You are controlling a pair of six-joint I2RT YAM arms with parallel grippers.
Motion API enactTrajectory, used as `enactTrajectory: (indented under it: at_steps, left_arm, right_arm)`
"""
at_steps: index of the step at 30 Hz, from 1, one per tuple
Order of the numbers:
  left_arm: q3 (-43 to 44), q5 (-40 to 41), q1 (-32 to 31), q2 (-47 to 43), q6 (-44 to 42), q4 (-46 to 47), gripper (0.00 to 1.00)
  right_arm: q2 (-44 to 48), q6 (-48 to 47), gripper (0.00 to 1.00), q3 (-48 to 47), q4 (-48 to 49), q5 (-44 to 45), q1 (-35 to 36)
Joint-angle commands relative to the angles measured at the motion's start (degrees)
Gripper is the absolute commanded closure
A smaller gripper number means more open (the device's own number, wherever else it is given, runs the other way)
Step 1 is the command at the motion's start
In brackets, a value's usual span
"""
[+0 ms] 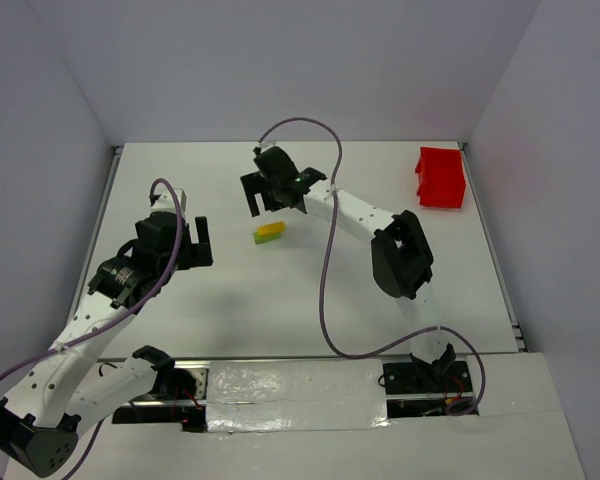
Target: Build the wood block tower
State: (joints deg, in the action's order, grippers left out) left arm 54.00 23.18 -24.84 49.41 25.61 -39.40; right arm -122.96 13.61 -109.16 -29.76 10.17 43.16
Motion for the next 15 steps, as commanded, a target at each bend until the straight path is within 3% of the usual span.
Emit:
enactTrajectory:
  at_steps: [1,15]
  left_arm:
    - [-0.1,-0.3,0.2,-0.4,-0.7,1.6,0.0]
    - [-0.2,-0.1,0.3,-0.3,-0.7,1.5,0.0]
  right_arm:
    - [-0.7,5.0,0.0,-2.1,-3.8,-1.4,-0.2]
    - [-3.4,5.9,0.05,-1.6,-3.4,0.6,1.1]
